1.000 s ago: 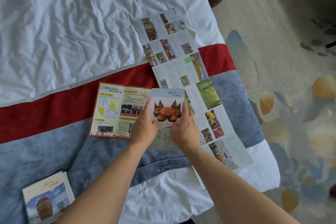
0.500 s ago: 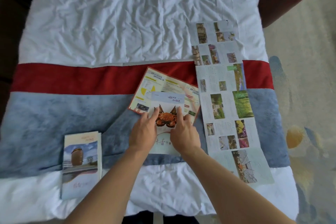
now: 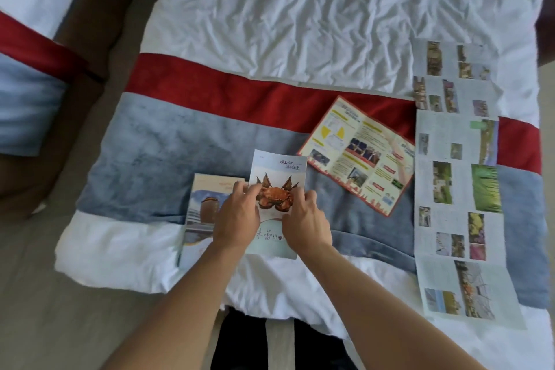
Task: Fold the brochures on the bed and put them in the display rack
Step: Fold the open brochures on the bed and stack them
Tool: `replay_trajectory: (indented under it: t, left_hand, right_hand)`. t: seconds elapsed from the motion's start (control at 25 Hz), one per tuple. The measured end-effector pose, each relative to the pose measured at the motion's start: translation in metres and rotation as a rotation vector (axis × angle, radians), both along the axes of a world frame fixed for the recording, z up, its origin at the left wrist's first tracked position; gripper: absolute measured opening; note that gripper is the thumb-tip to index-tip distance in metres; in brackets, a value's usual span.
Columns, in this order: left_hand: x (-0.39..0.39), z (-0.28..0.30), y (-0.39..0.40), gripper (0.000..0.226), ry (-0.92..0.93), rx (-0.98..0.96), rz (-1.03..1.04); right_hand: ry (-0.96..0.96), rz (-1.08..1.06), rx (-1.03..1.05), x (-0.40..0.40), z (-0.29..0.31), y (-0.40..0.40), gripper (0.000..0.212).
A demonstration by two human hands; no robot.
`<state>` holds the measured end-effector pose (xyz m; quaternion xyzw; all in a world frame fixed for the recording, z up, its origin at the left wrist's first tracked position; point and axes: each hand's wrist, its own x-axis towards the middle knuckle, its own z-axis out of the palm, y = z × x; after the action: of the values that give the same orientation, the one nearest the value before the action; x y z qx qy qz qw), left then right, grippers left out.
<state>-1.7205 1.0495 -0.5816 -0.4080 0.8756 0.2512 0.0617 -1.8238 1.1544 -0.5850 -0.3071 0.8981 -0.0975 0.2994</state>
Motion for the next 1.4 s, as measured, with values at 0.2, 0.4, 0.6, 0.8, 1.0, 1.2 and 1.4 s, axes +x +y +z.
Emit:
replay_trajectory:
  t: [0.2,0.4,0.6,0.8,1.0,1.2,1.4]
  left_hand:
    - [0.078,-0.01,-0.032,0.051,-0.053,0.029,0.031]
    - [0.125,-0.023,-0.055,0.054,-0.146,0.007,-0.013]
    - [0.138,-0.038,-0.061,0.056,-0.158,0.038,-0.03]
    - [0.135,-0.053,-0.061,0.062,-0.194,0.041,-0.062]
    - [0.134,-0.061,-0.058,0.063,-0.239,0.005,-0.089]
    - [0.132,-0.063,-0.06,0.078,-0.243,-0.126,-0.268]
    - [0.122,-0.067,-0.057,0.088,-0.263,-0.084,-0.334]
  right_hand:
    - [-0.052,0.064,0.013,0.073,-0.014,-0.035,0.048]
    - [-0.021,0.155,0.07,0.12,-0.032,-0.056,0.054]
    - [0.038,0.226,0.108,0.129,-0.043,-0.063,0.065]
    - [0.059,0.237,0.139,0.125,-0.052,-0.066,0.066]
    - [0.066,0.232,0.138,0.126,-0.056,-0.066,0.064]
    - [0.215,0.31,0.096,0.123,-0.059,-0.068,0.066]
    - [0.161,0.429,0.067,0.129,-0.068,-0.071,0.071]
